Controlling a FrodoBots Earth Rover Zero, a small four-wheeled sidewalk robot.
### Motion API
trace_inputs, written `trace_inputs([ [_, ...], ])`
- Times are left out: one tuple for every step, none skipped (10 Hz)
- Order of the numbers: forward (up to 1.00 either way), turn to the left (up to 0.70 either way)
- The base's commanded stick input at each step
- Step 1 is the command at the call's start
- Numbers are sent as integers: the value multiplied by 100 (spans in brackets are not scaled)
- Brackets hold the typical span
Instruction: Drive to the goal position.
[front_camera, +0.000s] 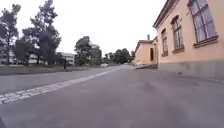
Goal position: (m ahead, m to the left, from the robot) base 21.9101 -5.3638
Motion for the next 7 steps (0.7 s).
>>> trace_inputs([
  [45, 0],
  [45, 0],
  [45, 0],
  [45, 0],
  [45, 0],
  [45, 0],
  [45, 0],
])
